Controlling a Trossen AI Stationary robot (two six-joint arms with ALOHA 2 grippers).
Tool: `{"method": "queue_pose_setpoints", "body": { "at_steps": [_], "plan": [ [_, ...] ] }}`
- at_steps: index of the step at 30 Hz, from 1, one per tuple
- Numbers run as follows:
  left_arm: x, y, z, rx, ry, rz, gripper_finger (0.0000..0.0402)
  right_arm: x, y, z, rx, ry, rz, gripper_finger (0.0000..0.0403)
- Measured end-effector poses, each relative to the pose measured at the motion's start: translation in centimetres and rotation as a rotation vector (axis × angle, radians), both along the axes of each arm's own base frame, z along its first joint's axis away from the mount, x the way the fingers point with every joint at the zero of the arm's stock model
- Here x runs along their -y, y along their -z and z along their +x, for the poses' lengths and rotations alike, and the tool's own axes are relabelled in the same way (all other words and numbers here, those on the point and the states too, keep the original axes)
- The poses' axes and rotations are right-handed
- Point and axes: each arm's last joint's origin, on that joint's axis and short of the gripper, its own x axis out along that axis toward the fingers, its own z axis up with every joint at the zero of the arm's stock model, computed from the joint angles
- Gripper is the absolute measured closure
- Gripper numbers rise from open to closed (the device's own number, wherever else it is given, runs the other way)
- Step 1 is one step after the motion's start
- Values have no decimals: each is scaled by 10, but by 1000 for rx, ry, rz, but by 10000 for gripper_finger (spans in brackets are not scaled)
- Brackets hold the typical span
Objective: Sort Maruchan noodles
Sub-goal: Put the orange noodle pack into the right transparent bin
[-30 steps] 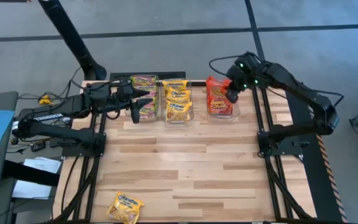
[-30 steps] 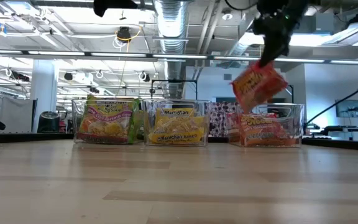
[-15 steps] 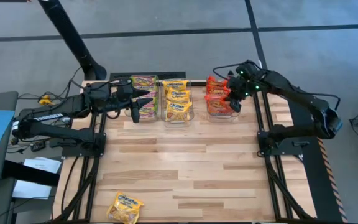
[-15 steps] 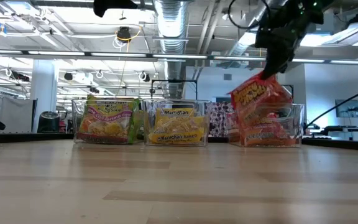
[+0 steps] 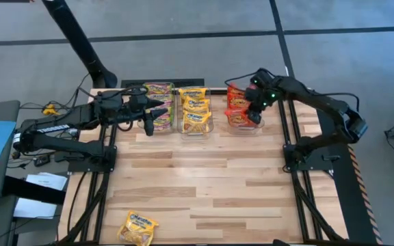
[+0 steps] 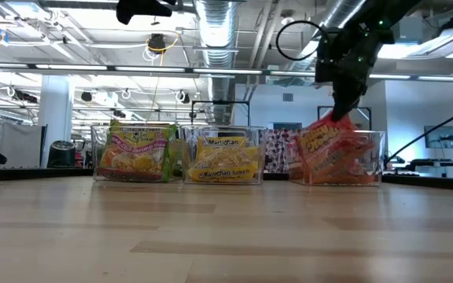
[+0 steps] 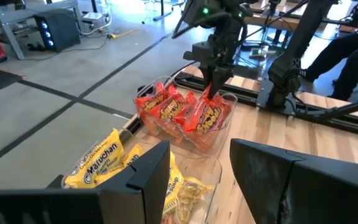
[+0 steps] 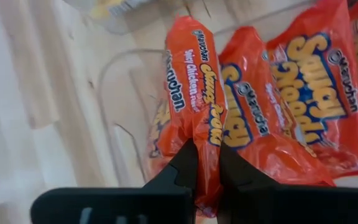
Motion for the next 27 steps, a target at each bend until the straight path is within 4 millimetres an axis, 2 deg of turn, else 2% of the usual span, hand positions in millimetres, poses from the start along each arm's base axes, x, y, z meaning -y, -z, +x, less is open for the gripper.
{"method": "queue_pose_setpoints", "body": {
  "at_steps": [8,15,22,27],
  "plan": [
    [0,0,0,-2,0,0,245,0,6,3,-76,57,-10,337],
    [0,0,0,-2,0,0,245,-7,6,-1,-124,80,29,297],
    [0,0,0,-7,1,10,245,-18,-4,-4,-179,105,86,261],
    [0,0,0,-5,1,6,245,-21,-14,-7,-205,164,132,253]
  ]
}}
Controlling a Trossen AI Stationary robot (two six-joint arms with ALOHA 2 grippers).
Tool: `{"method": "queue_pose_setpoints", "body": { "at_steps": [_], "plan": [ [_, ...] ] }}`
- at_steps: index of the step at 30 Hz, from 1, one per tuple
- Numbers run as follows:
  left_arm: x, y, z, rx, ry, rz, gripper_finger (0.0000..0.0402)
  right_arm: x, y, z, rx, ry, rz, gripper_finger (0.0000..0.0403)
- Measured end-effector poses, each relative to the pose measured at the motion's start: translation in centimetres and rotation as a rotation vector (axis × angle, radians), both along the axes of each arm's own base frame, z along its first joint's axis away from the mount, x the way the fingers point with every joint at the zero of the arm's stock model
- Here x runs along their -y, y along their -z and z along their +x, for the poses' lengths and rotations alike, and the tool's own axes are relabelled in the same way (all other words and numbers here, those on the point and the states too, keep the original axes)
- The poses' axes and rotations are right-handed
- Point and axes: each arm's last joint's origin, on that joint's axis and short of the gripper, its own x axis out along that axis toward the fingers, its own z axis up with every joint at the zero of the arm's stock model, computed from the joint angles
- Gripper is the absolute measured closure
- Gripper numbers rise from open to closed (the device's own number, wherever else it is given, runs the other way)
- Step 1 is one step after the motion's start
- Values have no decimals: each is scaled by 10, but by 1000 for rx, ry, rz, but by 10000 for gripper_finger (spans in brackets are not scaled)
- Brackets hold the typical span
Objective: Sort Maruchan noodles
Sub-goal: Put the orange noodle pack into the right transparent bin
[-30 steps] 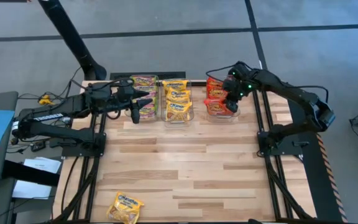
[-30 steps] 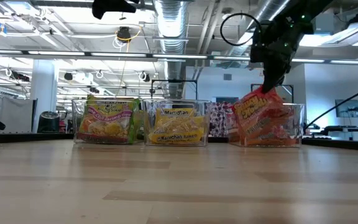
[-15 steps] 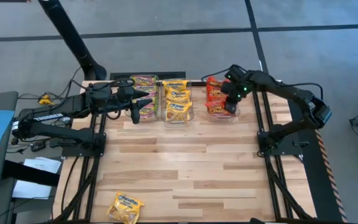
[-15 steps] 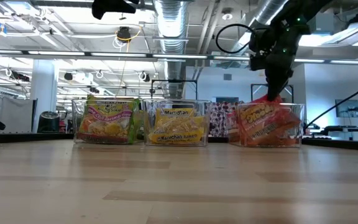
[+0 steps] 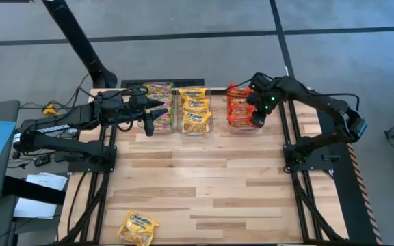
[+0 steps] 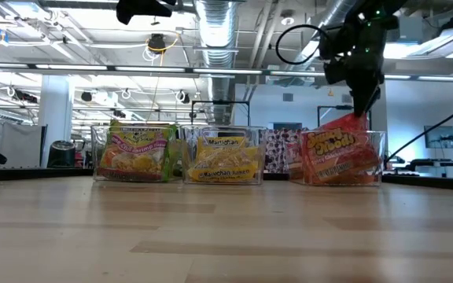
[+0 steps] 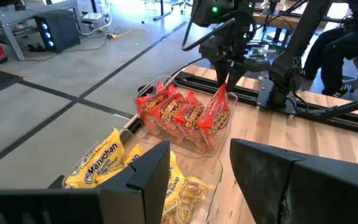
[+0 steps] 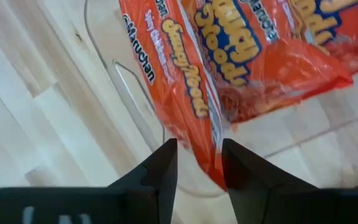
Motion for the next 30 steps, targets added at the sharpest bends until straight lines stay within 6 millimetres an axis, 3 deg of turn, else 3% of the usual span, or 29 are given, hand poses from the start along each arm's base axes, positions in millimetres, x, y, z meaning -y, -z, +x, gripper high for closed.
{"method": "queue_pose_setpoints", "body": {
  "at_steps": [12,30],
  "plan": [
    [0,0,0,1,0,-1,245,11,-12,14,148,46,-106,271],
    [0,0,0,1,-1,-3,245,6,28,29,-89,41,-5,271]
  ]
}}
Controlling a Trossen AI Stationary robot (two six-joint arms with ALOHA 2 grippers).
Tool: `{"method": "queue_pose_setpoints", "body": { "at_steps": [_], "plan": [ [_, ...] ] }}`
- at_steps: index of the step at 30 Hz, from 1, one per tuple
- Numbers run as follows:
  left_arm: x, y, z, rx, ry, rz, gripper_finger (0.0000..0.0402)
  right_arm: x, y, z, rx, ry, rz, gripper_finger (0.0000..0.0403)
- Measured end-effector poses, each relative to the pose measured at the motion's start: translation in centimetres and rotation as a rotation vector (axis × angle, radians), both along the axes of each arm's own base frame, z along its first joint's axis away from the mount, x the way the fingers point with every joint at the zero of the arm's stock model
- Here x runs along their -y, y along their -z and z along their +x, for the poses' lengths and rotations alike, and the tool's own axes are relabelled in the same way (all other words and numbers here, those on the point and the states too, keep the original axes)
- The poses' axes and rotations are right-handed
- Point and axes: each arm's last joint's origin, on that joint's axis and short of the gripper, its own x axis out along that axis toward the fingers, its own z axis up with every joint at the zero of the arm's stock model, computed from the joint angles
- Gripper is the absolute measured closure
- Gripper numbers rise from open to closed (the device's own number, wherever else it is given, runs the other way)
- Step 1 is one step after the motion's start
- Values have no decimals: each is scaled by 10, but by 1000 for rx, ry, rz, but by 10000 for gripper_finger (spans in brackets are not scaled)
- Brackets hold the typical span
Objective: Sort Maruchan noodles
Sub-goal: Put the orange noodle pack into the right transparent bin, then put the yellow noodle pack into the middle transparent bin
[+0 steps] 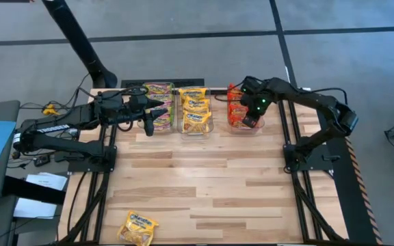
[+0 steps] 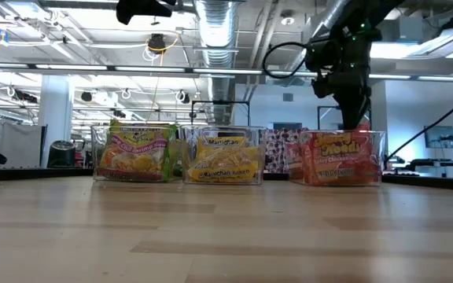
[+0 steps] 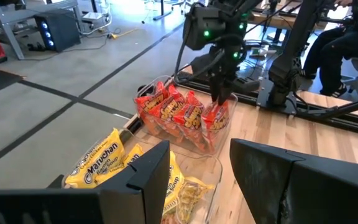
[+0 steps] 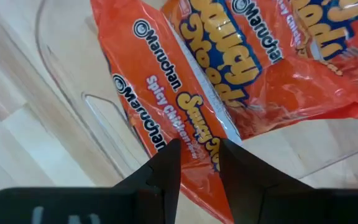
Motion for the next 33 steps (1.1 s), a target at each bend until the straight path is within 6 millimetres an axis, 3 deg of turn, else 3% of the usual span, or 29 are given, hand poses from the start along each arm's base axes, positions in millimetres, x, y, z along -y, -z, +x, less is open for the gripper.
{"method": "queue_pose_setpoints", "body": {
  "at_steps": [7,18,29,33],
  "plan": [
    [0,0,0,0,0,0,245,-3,6,6,-19,-6,17,272],
    [1,-2,-2,30,12,-72,245,-19,-34,-15,108,21,-106,272],
    [9,-50,-31,-43,31,-207,245,-47,-68,-38,268,221,-94,272],
    [13,-54,-44,-129,49,-310,245,-59,-72,-36,324,240,-1,272]
  ]
}}
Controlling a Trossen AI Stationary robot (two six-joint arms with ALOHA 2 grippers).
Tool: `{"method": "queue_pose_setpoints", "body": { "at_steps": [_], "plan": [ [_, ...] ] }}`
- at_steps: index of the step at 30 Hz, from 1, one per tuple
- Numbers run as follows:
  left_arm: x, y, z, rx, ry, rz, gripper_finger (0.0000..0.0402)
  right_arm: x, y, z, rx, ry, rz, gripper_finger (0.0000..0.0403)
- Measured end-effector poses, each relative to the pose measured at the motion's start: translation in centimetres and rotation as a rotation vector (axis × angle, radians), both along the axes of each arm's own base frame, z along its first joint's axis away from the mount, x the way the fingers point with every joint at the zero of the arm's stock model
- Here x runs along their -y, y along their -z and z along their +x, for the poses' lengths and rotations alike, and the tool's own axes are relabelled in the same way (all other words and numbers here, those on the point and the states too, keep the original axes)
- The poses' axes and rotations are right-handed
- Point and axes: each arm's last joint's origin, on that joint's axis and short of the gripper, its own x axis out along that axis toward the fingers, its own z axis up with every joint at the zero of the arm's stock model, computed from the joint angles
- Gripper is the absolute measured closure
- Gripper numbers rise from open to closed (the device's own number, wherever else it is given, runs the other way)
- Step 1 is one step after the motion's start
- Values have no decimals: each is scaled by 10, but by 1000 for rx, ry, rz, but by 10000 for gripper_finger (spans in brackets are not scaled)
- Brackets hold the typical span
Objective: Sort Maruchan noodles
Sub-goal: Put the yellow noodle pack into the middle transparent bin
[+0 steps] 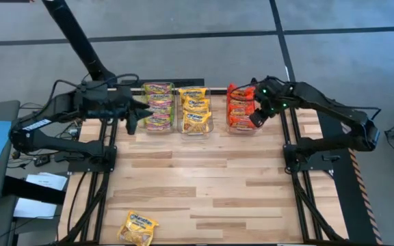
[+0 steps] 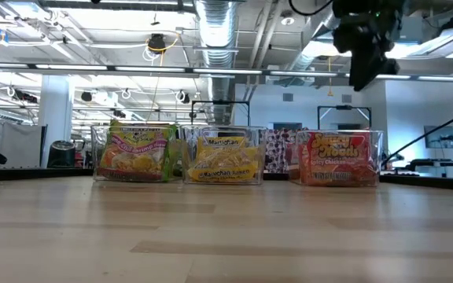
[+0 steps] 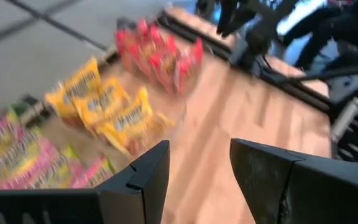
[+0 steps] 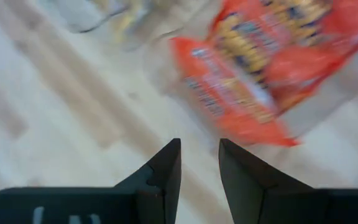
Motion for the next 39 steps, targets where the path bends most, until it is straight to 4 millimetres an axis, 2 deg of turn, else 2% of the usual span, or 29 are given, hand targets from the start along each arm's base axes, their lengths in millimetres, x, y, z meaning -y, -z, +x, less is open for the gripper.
{"method": "queue_pose_setpoints", "body": {
  "at_steps": [5,11,18,26,33,39],
  "plan": [
    [12,9,-6,-111,131,-136,245,-23,-1,10,57,-50,155,272],
    [31,24,-6,-241,329,-271,245,-52,-1,22,52,-40,235,272],
    [48,26,-2,-276,482,-311,245,-86,-5,34,110,-86,306,272],
    [61,35,16,-352,612,-310,245,-120,-13,44,214,-136,364,272],
    [74,51,35,-488,683,-298,245,-144,-10,50,212,-140,367,271],
    [97,61,40,-585,837,-318,245,-161,2,61,164,-165,362,271]
  ]
}}
